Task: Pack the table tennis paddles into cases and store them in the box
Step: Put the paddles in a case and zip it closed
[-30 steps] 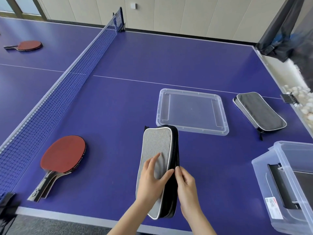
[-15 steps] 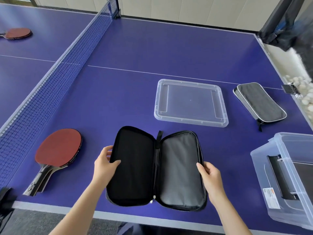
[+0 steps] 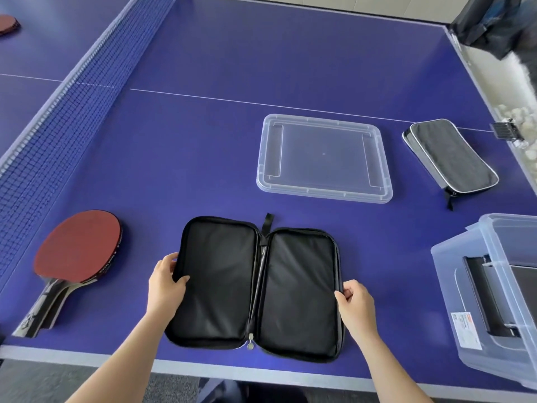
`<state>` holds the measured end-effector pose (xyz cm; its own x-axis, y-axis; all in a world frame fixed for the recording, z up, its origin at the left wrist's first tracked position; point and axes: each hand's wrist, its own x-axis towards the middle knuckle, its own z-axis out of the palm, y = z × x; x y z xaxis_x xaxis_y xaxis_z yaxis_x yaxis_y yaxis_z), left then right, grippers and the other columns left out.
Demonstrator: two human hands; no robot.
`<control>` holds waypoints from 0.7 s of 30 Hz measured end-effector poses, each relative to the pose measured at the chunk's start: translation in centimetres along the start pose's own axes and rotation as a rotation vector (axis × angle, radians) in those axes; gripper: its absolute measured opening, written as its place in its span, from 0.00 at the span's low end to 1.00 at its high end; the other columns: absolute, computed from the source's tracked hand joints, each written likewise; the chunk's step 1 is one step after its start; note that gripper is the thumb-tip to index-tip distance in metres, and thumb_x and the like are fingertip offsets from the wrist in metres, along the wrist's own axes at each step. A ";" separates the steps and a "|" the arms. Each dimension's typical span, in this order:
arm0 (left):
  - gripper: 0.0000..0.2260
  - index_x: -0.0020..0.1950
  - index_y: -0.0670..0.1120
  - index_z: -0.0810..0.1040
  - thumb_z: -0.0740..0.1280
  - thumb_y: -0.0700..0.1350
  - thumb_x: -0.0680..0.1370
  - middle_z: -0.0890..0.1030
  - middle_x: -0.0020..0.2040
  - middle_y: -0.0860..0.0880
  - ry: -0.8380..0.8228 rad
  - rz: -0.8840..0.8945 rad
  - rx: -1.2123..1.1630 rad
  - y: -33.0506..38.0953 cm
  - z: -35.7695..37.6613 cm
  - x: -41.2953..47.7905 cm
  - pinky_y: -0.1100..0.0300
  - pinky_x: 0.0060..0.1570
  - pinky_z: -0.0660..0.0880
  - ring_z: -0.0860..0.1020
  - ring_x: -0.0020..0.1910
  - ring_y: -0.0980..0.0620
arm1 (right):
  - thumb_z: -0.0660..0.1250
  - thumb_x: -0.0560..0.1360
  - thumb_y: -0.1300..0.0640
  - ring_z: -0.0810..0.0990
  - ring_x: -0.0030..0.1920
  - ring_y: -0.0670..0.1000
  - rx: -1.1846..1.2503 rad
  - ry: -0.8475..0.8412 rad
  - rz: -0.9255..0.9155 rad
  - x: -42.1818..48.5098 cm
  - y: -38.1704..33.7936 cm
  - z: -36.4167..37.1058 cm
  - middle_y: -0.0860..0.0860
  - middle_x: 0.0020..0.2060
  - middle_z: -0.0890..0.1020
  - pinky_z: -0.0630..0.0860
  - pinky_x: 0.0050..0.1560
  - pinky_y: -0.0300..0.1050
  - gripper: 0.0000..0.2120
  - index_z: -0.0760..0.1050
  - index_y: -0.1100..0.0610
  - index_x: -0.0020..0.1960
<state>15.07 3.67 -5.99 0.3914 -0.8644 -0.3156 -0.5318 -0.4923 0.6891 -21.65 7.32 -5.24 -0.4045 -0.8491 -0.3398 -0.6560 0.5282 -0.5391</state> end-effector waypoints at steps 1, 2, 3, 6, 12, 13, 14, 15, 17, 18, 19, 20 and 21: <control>0.21 0.65 0.45 0.74 0.70 0.32 0.73 0.73 0.53 0.49 0.008 0.014 0.020 -0.2 0.1 -0.1 0.56 0.54 0.69 0.72 0.51 0.50 | 0.66 0.75 0.63 0.74 0.40 0.56 -0.003 0.007 -0.002 0.0 0.1 0.0 0.54 0.39 0.76 0.71 0.38 0.47 0.04 0.72 0.60 0.42; 0.21 0.65 0.44 0.74 0.70 0.32 0.73 0.72 0.53 0.49 0.012 0.025 0.037 -0.3 0.2 -0.1 0.56 0.54 0.70 0.73 0.52 0.49 | 0.66 0.75 0.62 0.74 0.40 0.55 -0.004 0.012 -0.005 -0.1 0.2 0.1 0.53 0.38 0.76 0.70 0.37 0.47 0.04 0.72 0.60 0.42; 0.21 0.65 0.43 0.74 0.71 0.33 0.73 0.70 0.53 0.49 0.013 0.028 0.052 -0.5 0.2 -0.1 0.54 0.55 0.70 0.73 0.53 0.48 | 0.66 0.75 0.61 0.74 0.40 0.55 -0.005 0.019 -0.010 -0.1 0.2 0.2 0.53 0.38 0.76 0.70 0.37 0.46 0.05 0.71 0.59 0.42; 0.21 0.65 0.42 0.74 0.72 0.36 0.73 0.70 0.55 0.47 0.008 -0.002 0.098 -0.8 0.0 0.2 0.47 0.61 0.71 0.72 0.58 0.43 | 0.66 0.76 0.60 0.74 0.39 0.54 -0.016 0.042 -0.036 -0.2 0.4 0.3 0.52 0.37 0.76 0.67 0.36 0.45 0.06 0.70 0.58 0.43; 0.25 0.70 0.42 0.70 0.72 0.42 0.74 0.69 0.61 0.44 0.001 -0.042 0.130 -1.1 -0.4 -0.2 0.45 0.63 0.70 0.71 0.59 0.42 | 0.68 0.75 0.58 0.74 0.46 0.55 0.045 0.172 -0.009 -0.7 -0.2 0.7 0.52 0.45 0.75 0.69 0.39 0.46 0.10 0.73 0.61 0.54; 0.26 0.71 0.42 0.69 0.72 0.43 0.74 0.69 0.62 0.44 0.009 -0.050 0.122 -1.1 -0.6 -0.3 0.44 0.62 0.71 0.73 0.58 0.42 | 0.69 0.75 0.57 0.74 0.48 0.55 0.065 0.228 -0.010 -0.8 -0.6 0.6 0.52 0.47 0.75 0.69 0.40 0.46 0.12 0.73 0.61 0.55; 0.27 0.72 0.43 0.68 0.72 0.44 0.75 0.69 0.63 0.45 0.024 -0.052 0.123 -1.1 -1.1 -0.5 0.44 0.61 0.71 0.73 0.58 0.42 | 0.69 0.75 0.58 0.74 0.50 0.56 0.083 0.267 -0.025 -0.9 -1.2 0.7 0.53 0.48 0.75 0.69 0.40 0.47 0.13 0.73 0.61 0.56; 0.28 0.72 0.43 0.67 0.72 0.46 0.75 0.69 0.64 0.45 0.041 -0.046 0.135 -1.2 -1.6 -0.6 0.43 0.61 0.71 0.73 0.59 0.42 | 0.70 0.74 0.58 0.74 0.50 0.57 0.099 0.285 -0.043 -0.9 -1.8 0.8 0.54 0.48 0.75 0.71 0.40 0.49 0.14 0.73 0.62 0.57; 0.27 0.72 0.43 0.67 0.71 0.47 0.75 0.69 0.65 0.45 0.091 -0.007 0.180 -1.5 -3.1 -0.5 0.43 0.61 0.71 0.72 0.61 0.42 | 0.70 0.74 0.60 0.74 0.49 0.58 0.135 0.274 -0.078 -1.0 -3.4 1.3 0.56 0.49 0.75 0.74 0.43 0.54 0.14 0.73 0.62 0.57; 0.27 0.72 0.43 0.68 0.71 0.47 0.75 0.70 0.65 0.44 0.121 0.021 0.203 -1.6 -3.8 -0.4 0.42 0.61 0.71 0.72 0.62 0.41 | 0.70 0.74 0.61 0.74 0.48 0.57 0.154 0.260 -0.097 -1.1 -4.3 1.6 0.56 0.50 0.75 0.74 0.45 0.54 0.14 0.73 0.62 0.57; 0.27 0.72 0.42 0.68 0.71 0.46 0.75 0.70 0.65 0.44 0.155 0.049 0.219 -1.8 -4.8 -0.3 0.42 0.60 0.71 0.72 0.62 0.41 | 0.70 0.74 0.61 0.74 0.47 0.57 0.170 0.241 -0.124 -1.3 -5.3 2.1 0.56 0.50 0.76 0.74 0.46 0.54 0.14 0.73 0.62 0.57; 0.26 0.71 0.42 0.69 0.72 0.46 0.75 0.71 0.64 0.43 0.189 0.073 0.232 -2.0 -5.8 0.0 0.42 0.60 0.71 0.71 0.62 0.41 | 0.70 0.73 0.62 0.73 0.46 0.55 0.184 0.218 -0.157 -1.5 -6.5 2.7 0.56 0.50 0.76 0.73 0.47 0.52 0.14 0.73 0.62 0.57; 0.26 0.70 0.41 0.70 0.72 0.45 0.75 0.72 0.63 0.42 0.221 0.091 0.241 -2.3 -7.0 0.4 0.42 0.60 0.70 0.71 0.62 0.40 | 0.71 0.73 0.62 0.73 0.46 0.54 0.198 0.190 -0.192 -1.9 -7.7 3.5 0.56 0.50 0.76 0.72 0.49 0.50 0.14 0.73 0.63 0.57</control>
<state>21.68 5.15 -3.12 0.4736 -0.8758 -0.0930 -0.7239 -0.4472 0.5253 -13.59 4.84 -3.13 -0.4093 -0.9091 -0.0778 -0.6024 0.3333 -0.7252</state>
